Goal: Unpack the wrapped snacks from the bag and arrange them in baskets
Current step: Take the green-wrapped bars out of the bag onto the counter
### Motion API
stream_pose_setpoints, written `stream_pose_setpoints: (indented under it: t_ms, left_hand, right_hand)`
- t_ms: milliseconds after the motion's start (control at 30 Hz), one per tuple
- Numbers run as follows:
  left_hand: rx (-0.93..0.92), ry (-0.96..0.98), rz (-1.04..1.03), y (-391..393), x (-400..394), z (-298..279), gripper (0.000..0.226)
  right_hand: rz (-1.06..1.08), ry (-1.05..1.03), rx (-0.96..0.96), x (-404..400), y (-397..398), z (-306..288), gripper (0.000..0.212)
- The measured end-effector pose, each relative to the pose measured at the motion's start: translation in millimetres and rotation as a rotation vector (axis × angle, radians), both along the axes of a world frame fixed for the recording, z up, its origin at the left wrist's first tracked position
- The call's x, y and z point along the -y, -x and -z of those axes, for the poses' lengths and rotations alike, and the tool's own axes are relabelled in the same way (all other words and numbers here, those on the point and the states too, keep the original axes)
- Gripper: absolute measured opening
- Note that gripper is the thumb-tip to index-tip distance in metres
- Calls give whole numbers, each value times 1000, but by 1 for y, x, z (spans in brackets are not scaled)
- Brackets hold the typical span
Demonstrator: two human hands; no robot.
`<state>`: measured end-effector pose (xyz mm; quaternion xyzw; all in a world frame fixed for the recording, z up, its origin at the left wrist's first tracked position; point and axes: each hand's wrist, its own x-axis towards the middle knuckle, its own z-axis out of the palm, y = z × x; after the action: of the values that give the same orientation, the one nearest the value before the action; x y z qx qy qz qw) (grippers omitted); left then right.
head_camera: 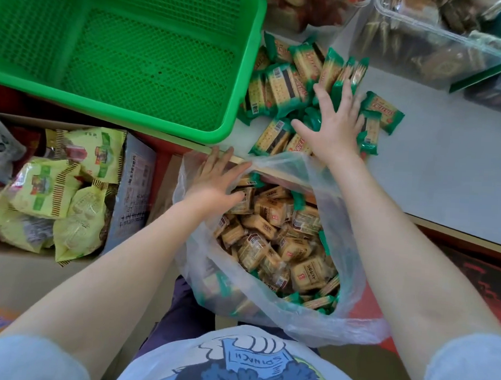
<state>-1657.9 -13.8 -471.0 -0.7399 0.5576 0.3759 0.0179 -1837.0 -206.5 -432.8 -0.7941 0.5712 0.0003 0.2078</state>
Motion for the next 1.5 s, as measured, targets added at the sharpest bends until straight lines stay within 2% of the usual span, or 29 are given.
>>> stream_pose_setpoints:
  t_ms: [67,133,233,333,467,500,533,600,767,833,900,967,1033,1100,1200,1300,1467,1500]
  left_hand:
    - [1,-5,21,-1,1,-1,70]
    - [27,-3,44,-2,0,-3,70]
    - [130,163,60,5,-17,-1,71]
    - [253,376,77,12,-55,4,70]
    - [405,518,176,15,-99,17,28]
    - [410,497,199,13,-106,21,21]
    - [405,460,201,11,-113,25,25]
    - [370,344,199,4,-122,30,44]
    - [267,191,394,-5,-123,29,48]
    - [307,147,345,-7,-121,28,51]
    - [303,145,221,-14,-118,22,57]
    - [281,139,143,-24,-118,20,57]
    - [265,137,110,-29,-121,19,52]
    - [233,147,87,-32,-126,18,53]
    - [126,101,11,-34,-129,16,62]
    - [-25,13,-107,-36,-124,15,65]
    - [-135,-18,-182,-38,-124,19,66]
    - [-142,-21,-189,-38,-125,19,67]
  right_hand:
    - [-43,90,51,-25,-1,-7,72]
    - [-66,138,219,-65,-3,-12,60]
    - [-35,0,453,-133,-1,-8,25]
    - [22,-290,339,-176,7,14,18]
    - [-49,-513,128,-207,12,51,30]
    - [-120,-532,74,-213,11,57,35]
    - [-193,-529,10,-218,11,61,37]
    - [-269,-478,-88,-223,15,65,38]
    - [-165,-499,-127,-227,30,62,26]
    - [-175,-507,-190,-228,26,57,29]
    - [-172,-416,-260,-230,17,52,30]
    - [-113,-259,-182,-231,5,50,26]
    - [-17,-258,22,-231,-8,51,24]
    - [91,-450,195,-229,-26,52,28]
    - [201,-684,328,-229,-49,56,37]
    - [293,-731,373,-227,-62,67,40]
    - [286,-565,293,-231,-77,82,13]
    - [282,-528,263,-234,-79,84,14]
